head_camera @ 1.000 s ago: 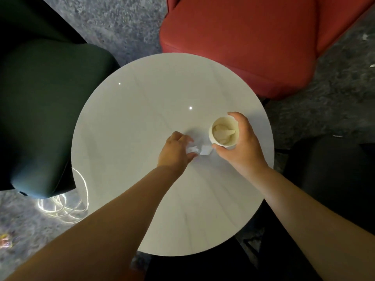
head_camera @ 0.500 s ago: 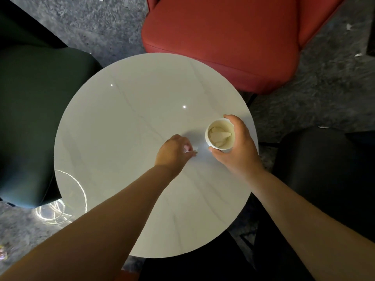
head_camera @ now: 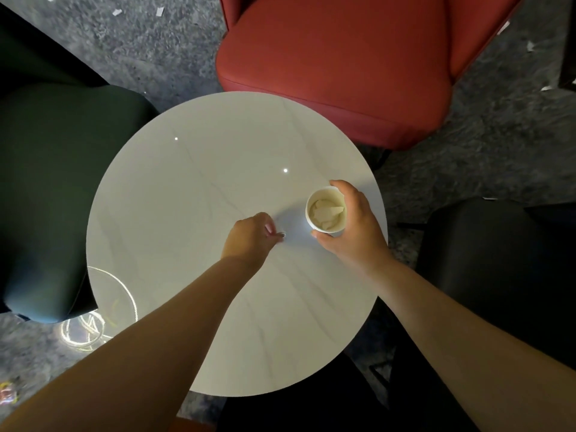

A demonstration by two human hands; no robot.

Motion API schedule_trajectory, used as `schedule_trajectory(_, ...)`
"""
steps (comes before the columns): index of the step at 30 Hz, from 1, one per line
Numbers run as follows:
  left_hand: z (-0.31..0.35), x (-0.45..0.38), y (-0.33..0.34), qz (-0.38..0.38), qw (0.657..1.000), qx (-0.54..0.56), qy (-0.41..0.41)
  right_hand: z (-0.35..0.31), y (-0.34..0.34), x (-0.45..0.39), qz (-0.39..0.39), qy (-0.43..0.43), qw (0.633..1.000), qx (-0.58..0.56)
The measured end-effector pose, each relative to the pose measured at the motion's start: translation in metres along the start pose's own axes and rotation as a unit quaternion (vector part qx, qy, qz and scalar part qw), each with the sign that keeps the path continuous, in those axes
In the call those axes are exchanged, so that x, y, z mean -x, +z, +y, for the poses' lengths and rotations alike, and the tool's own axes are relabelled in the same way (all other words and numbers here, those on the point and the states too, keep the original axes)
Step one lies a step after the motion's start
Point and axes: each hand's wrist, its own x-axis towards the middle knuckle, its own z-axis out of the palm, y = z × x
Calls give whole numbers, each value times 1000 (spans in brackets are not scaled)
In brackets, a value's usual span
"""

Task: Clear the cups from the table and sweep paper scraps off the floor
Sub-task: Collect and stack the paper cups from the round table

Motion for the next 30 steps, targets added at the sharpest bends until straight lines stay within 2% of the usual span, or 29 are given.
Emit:
schedule_trajectory(3, 16, 15, -17, 106, 985, 132, 0, 0, -3, -2, -16, -6, 1000, 10)
schedule_trajectory(5, 35, 23, -27, 144, 970, 195, 13, -2, -3, -3, -26, -4, 1000, 15)
schedule_trajectory(9, 67, 31, -34, 108, 963, 239, 66, -8, -2, 1, -45, 0, 999, 6)
schedule_trajectory(13, 77, 32, -33, 58, 977, 186, 86, -13, -3, 2, -46, 0, 999, -5)
schedule_trajectory(19, 52, 43, -50, 103, 979, 164, 70, -21, -12, 7, -47, -16, 999, 20)
schedule_trajectory(23, 21, 61, -61, 132, 986, 98, 39, -30, -14, 14, -69, -28, 997, 37)
schedule_trajectory(27, -23, 94, -65, 107, 994, 8, -12, -45, -10, 25, -94, -48, 993, 51)
schedule_trajectory(30, -55, 129, -67, 87, 994, -16, -67, -60, -5, 35, -122, -68, 989, 54)
